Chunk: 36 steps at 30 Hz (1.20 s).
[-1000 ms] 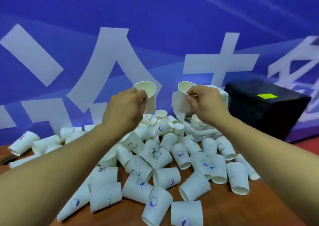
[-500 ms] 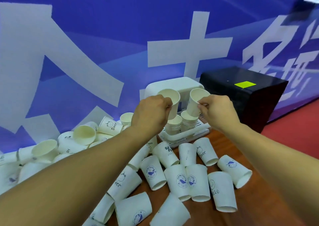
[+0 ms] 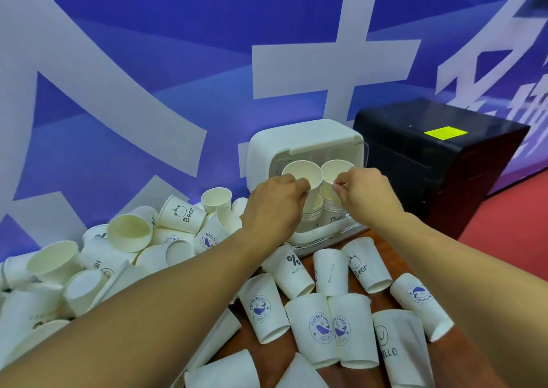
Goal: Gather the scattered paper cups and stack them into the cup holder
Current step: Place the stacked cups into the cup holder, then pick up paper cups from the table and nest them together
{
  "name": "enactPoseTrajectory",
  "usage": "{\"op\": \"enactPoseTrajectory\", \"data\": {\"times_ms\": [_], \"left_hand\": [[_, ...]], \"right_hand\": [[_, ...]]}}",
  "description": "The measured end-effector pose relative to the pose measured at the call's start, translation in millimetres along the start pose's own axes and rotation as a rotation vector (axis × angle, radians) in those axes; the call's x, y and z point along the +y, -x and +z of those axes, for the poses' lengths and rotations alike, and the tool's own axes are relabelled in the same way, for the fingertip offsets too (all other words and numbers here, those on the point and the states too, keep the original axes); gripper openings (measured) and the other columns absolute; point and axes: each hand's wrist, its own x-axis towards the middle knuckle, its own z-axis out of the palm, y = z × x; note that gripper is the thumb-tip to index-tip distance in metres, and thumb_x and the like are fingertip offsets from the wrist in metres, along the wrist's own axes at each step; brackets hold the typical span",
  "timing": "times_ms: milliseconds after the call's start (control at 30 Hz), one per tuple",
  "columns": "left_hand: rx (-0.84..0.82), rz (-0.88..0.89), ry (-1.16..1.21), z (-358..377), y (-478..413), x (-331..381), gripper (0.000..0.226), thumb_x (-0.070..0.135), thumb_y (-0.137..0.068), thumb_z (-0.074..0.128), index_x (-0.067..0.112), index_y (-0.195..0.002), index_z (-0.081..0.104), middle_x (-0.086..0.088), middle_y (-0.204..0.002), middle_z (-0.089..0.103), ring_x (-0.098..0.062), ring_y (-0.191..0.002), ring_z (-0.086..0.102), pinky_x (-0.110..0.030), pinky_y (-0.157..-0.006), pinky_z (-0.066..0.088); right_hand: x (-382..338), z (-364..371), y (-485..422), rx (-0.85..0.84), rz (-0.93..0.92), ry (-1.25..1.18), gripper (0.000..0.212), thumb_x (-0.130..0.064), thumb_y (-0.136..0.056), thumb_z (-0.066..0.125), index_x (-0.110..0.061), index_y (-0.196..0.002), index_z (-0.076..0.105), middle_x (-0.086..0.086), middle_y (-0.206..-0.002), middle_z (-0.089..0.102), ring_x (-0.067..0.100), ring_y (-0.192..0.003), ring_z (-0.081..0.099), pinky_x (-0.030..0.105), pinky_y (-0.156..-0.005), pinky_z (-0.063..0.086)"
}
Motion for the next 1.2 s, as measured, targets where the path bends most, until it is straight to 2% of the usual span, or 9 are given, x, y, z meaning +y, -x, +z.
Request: {"op": "enactPoseTrajectory", "data": {"times_ms": [133,367,600,700,800,933,1100,1200], "left_hand": [[0.010,0.010,0.032,9.1,-4.9,-2.5,0.020,0.025,-0.094,0.055,0.017,-0.099,0.073,-0.004,-0.086,0.068,-0.030,-0.078,0.061,-0.037,-0.061,0.048],[0.072,0.037,0.035,13.6,-7.4,1.6,0.017,0.023,-0.095,0.058,0.016,-0.101,0.073,-0.003,-0.090,0.069,-0.025,-0.080,0.061,-0.034,-0.062,0.049],[-0.103,-0.022,-0.035,21.8,-9.1,-4.2,0.026,0.024,-0.100,0.048,0.021,-0.113,0.070,-0.003,-0.100,0.069,-0.025,-0.090,0.062,-0.032,-0.070,0.045],[-0.216,-0.080,-0.038,26.2,-9.0,-6.8,0.025,0.021,-0.100,0.048,0.023,-0.113,0.070,-0.005,-0.102,0.069,-0.026,-0.088,0.063,-0.031,-0.070,0.044],[-0.290,-0.134,-0.013,29.8,-6.5,-7.7,0.033,0.012,-0.098,0.049,0.025,-0.122,0.067,-0.005,-0.112,0.069,-0.025,-0.095,0.064,-0.032,-0.081,0.051],[-0.332,-0.139,-0.013,33.6,-0.7,-5.9,0.043,0.005,-0.096,0.049,0.025,-0.132,0.060,-0.006,-0.125,0.064,-0.025,-0.108,0.062,-0.035,-0.094,0.050],[-0.376,-0.175,0.008,36.4,-1.5,-6.4,0.046,0.001,-0.093,0.049,0.025,-0.131,0.062,-0.008,-0.126,0.064,-0.027,-0.110,0.060,-0.036,-0.093,0.049],[-0.400,-0.204,0.036,36.4,-2.9,-6.8,0.046,0.001,-0.093,0.053,0.024,-0.132,0.061,-0.007,-0.129,0.063,-0.027,-0.112,0.058,-0.036,-0.093,0.049]], "right_hand": [[7.7,7.5,-1.7,-0.010,0.001,0.017,0.024,-0.034,-0.096,0.053,-0.019,-0.094,0.072,0.004,-0.082,0.067,0.024,-0.069,0.063,0.040,-0.066,0.058],[10.4,15.5,-2.5,-0.012,-0.011,-0.007,0.023,-0.033,-0.097,0.054,-0.019,-0.095,0.072,0.005,-0.087,0.067,0.023,-0.074,0.061,0.041,-0.069,0.056],[14.2,23.8,-2.7,-0.025,-0.017,-0.006,0.024,-0.030,-0.096,0.054,-0.017,-0.097,0.073,0.006,-0.089,0.068,0.023,-0.078,0.061,0.041,-0.072,0.055],[16.0,27.7,-1.7,-0.046,0.004,-0.029,0.023,-0.030,-0.097,0.053,-0.018,-0.101,0.073,0.006,-0.091,0.069,0.022,-0.079,0.061,0.039,-0.073,0.056],[18.5,32.8,-1.5,-0.090,0.036,-0.050,0.022,-0.029,-0.098,0.053,-0.018,-0.102,0.071,0.006,-0.094,0.069,0.021,-0.080,0.061,0.035,-0.074,0.055],[21.7,38.4,-0.8,-0.107,0.060,-0.079,0.021,-0.030,-0.097,0.054,-0.017,-0.101,0.071,0.004,-0.088,0.067,0.020,-0.076,0.059,0.029,-0.067,0.048],[21.5,44.9,-1.7,-0.126,0.093,-0.113,0.020,-0.030,-0.097,0.055,-0.019,-0.098,0.072,0.004,-0.087,0.067,0.019,-0.075,0.056,0.025,-0.066,0.039],[19.7,49.7,-5.6,-0.130,0.111,-0.126,0.019,-0.032,-0.096,0.056,-0.022,-0.088,0.069,0.002,-0.078,0.062,0.021,-0.073,0.056,0.026,-0.063,0.038]]}}
